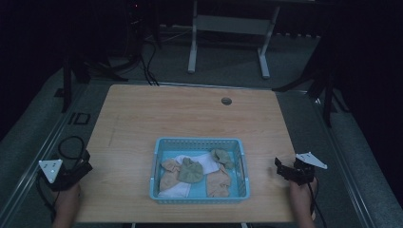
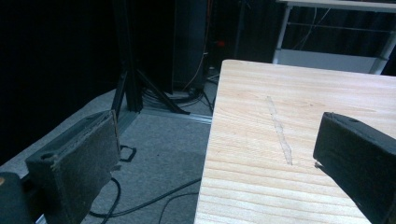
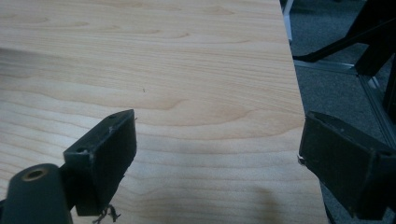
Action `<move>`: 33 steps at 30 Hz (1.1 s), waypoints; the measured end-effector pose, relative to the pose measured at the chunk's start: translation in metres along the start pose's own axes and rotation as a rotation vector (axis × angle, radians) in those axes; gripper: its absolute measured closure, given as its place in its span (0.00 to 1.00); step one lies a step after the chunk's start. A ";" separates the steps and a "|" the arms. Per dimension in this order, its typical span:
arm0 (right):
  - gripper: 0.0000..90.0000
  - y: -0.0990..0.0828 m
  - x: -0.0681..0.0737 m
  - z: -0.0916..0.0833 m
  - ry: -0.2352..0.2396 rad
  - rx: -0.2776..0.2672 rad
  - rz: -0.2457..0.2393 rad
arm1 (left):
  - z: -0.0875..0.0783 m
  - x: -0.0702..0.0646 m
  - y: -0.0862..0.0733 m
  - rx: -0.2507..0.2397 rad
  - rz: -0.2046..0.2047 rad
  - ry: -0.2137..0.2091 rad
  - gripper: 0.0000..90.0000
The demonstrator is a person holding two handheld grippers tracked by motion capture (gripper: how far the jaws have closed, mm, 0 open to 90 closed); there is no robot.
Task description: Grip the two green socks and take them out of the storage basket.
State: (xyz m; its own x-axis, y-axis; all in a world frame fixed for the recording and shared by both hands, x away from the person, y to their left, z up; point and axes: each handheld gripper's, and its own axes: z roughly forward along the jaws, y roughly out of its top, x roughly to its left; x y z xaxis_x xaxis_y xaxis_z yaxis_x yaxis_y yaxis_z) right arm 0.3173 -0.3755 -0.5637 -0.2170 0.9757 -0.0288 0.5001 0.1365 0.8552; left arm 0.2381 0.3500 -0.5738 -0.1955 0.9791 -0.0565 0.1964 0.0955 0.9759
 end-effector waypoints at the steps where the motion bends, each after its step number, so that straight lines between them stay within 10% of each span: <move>1: 0.12 0.000 0.000 0.000 0.000 0.000 0.000 | 0.000 0.000 0.000 0.000 0.001 0.000 0.01; 13: 0.13 0.011 -0.003 0.007 0.048 0.132 -0.015 | 0.000 0.000 0.000 0.001 0.002 -0.001 0.01; 18: 0.15 0.019 -0.003 0.002 0.163 0.188 -0.056 | 0.000 0.000 0.000 0.003 0.002 -0.005 0.01; 33: 0.16 0.030 0.003 0.001 0.263 0.589 -0.273 | 0.000 0.000 0.000 0.008 0.002 -0.012 0.01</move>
State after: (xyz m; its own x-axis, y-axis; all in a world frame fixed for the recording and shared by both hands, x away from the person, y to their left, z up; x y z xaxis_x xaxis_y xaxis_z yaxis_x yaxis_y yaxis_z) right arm 0.3327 -0.3680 -0.5391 -0.5584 0.8295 -0.0129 0.7537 0.5138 0.4099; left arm 0.2386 0.3501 -0.5736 -0.1840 0.9812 -0.0575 0.2043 0.0954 0.9742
